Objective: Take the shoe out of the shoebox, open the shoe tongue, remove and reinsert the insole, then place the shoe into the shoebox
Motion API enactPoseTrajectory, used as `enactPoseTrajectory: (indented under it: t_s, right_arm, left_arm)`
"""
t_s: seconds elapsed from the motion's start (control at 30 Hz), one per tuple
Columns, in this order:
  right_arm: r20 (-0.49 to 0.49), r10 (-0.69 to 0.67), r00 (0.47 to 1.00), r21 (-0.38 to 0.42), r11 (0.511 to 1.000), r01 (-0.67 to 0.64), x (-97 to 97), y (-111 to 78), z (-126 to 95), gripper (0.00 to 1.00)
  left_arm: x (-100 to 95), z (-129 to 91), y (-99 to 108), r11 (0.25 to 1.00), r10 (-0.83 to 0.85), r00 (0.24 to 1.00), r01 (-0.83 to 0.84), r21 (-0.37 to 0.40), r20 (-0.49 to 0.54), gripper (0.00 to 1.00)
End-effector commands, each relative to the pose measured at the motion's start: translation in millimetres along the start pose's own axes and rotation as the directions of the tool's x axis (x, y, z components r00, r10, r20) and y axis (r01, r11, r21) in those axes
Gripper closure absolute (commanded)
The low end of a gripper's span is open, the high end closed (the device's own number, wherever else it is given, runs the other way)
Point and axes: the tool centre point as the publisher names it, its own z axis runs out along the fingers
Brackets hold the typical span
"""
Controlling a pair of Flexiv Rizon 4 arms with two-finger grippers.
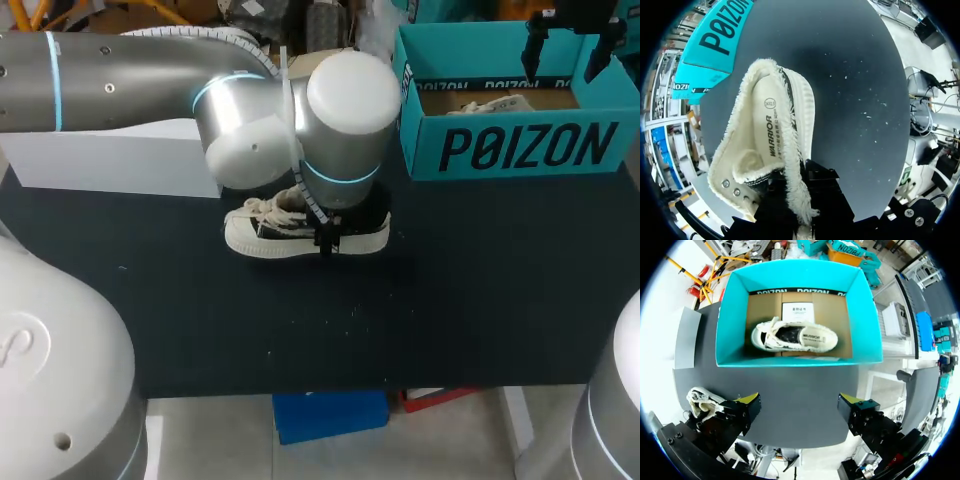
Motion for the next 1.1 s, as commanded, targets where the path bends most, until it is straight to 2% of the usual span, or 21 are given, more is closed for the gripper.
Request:
enactPoseTrajectory:
  t_s: [0.03, 0.13, 0.17, 0.2, 0.27, 0.37, 0.5, 0.73, 0.87, 1.03, 1.1]
  right_arm:
    - [0.000, 0.000, 1.000, 0.000, 1.000, 0.000, -0.2, 0.3, 0, 0.00]
    - [0.000, 0.000, 1.000, 0.000, 1.000, 0.000, -0.2, 0.3, 0, 0.00]
    - [0.000, 0.000, 1.000, 0.000, 1.000, 0.000, -0.2, 0.3, 0, 0.00]
    - [0.000, 0.000, 1.000, 0.000, 1.000, 0.000, -0.2, 0.3, 0, 0.00]
    - [0.000, 0.000, 1.000, 0.000, 1.000, 0.000, -0.2, 0.3, 0, 0.00]
    - [0.000, 0.000, 1.000, 0.000, 1.000, 0.000, -0.2, 0.3, 0, 0.00]
    - [0.000, 0.000, 1.000, 0.000, 1.000, 0.000, -0.2, 0.3, 0, 0.00]
    - [0.000, 0.000, 1.000, 0.000, 1.000, 0.000, -0.2, 0.3, 0, 0.00]
    - [0.000, 0.000, 1.000, 0.000, 1.000, 0.000, -0.2, 0.3, 0, 0.00]
    - [0.000, 0.000, 1.000, 0.000, 1.000, 0.000, -0.2, 0.3, 0, 0.00]
    - [0.000, 0.000, 1.000, 0.000, 1.000, 0.000, -0.2, 0.3, 0, 0.00]
  left_arm:
    - [6.2, 24, -2, 1.000, 0.017, 1.000, -0.017, 0.005, 0.007, 1.00]
    - [11.4, 33, -3, 0.999, 0.047, 0.999, -0.047, 0.022, 0.002, 1.00]
    - [12.8, 34, -3, 0.998, 0.057, 0.998, -0.057, 0.031, -0.006, 0.78]
    - [13.6, 35, -3, 0.998, 0.057, 0.998, -0.057, 0.026, -0.009, 0.00]
    - [14.7, 32, 0, 0.998, 0.058, 0.998, -0.058, 0.033, -0.016, 0.00]
    - [13.4, 16, 6, 0.996, 0.069, 0.997, -0.068, 0.058, -0.024, 0.00]
    - [9.9, -16, 15, 0.990, 0.090, 0.995, -0.085, 0.116, -0.038, 0.00]
    - [-1.9, -74, 40, 0.958, 0.102, 0.992, -0.077, 0.276, -0.078, 0.00]
    - [-11.2, -89, 60, 0.931, 0.095, 0.990, -0.052, 0.362, -0.102, 0.00]
    - [-19.2, -93, 78, 0.861, 0.159, 0.979, -0.076, 0.502, -0.125, 0.00]
    - [-20.9, -93, 83, 0.842, 0.176, 0.977, -0.087, 0.532, -0.120, 0.00]
